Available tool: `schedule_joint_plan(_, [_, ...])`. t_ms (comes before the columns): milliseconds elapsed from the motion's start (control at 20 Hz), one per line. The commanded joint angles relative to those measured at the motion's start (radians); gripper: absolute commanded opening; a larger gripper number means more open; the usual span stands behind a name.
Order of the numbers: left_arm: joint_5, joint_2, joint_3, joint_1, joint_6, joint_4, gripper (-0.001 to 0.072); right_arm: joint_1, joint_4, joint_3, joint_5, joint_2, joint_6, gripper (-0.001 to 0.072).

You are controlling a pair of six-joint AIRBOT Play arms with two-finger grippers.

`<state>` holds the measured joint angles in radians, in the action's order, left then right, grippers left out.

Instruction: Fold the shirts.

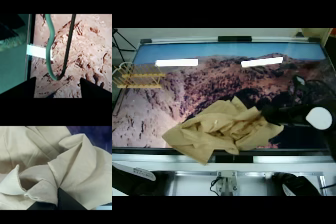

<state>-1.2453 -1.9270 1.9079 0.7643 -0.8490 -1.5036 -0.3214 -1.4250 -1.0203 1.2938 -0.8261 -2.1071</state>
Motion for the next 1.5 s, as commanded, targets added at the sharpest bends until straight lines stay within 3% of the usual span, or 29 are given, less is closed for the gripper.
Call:
schedule_joint_plan(0, [0.015,-0.067,0.019,0.019,0.051,0.028,0.0623,0.0,-0.007,0.0,0.0,0.0,-0.05,0.006])
schedule_joint_plan(350, [0.004,-0.138,0.019,0.012,0.056,0.045,0.06,0.0,-0.006,0.0,0.0,0.0,-0.09,0.006])
schedule_joint_plan(400, [0.004,-0.141,0.019,0.013,0.055,0.045,0.0534,0.0,-0.005,0.0,0.001,0.0,-0.09,0.006])
schedule_joint_plan(500, [0.003,-0.148,0.019,0.014,0.055,0.045,0.0506,0.0,-0.006,0.0,0.0,0.0,-0.09,0.006])
schedule_joint_plan(700, [0.004,-0.16,0.019,0.014,0.055,0.045,0.0247,0.0,-0.006,0.0,0.0,0.0,-0.093,0.006])
schedule_joint_plan(800, [0.003,-0.158,0.019,0.014,0.052,0.046,0.0053,0.0,-0.006,0.0,0.0,0.0,-0.092,0.006])
schedule_joint_plan(1200, [0.003,-0.073,0.081,-0.003,-0.029,0.069,0.0051,0.0,-0.007,0.0,0.0,0.0,-0.065,0.006])
schedule_joint_plan(1450, [0.005,0.081,0.113,-0.032,-0.076,0.119,0.0051,0.0,-0.026,0.0,0.0,0.0,0.005,0.006])
